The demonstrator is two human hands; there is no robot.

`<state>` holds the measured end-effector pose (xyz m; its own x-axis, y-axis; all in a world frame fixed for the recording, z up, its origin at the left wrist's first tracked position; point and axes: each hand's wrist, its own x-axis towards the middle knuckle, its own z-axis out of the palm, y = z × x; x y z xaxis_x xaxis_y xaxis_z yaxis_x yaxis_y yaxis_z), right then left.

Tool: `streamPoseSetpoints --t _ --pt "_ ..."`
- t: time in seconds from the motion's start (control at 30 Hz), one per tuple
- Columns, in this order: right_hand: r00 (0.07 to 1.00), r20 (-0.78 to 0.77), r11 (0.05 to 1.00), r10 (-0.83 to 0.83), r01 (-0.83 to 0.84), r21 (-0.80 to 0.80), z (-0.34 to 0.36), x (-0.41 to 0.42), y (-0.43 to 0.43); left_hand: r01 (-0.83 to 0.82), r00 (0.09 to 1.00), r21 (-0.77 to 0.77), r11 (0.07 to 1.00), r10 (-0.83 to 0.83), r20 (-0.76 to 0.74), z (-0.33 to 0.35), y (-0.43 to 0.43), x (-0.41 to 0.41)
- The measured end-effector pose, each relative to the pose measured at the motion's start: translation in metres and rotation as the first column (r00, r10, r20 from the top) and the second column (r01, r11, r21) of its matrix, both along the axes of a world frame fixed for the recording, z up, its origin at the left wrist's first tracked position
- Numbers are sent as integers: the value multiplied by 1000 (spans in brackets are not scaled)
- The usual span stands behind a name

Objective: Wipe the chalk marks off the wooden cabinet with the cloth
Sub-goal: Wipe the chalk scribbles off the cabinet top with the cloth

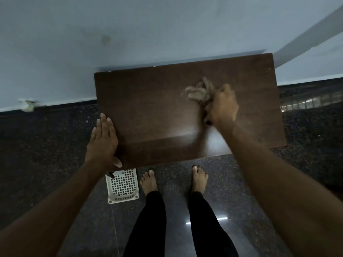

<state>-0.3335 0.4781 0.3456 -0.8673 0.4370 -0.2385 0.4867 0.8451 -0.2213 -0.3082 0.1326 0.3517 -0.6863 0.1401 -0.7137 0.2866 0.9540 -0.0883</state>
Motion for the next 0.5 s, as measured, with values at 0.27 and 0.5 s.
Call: streamPoseSetpoints --t 0.27,0.5 --pt "1000 20 998 19 -20 64 -6 -23 -4 -31 999 65 997 33 -33 1 1 1" --pt "842 31 836 538 -529 -143 -1 67 -99 -29 998 65 997 33 -59 1 1 4"
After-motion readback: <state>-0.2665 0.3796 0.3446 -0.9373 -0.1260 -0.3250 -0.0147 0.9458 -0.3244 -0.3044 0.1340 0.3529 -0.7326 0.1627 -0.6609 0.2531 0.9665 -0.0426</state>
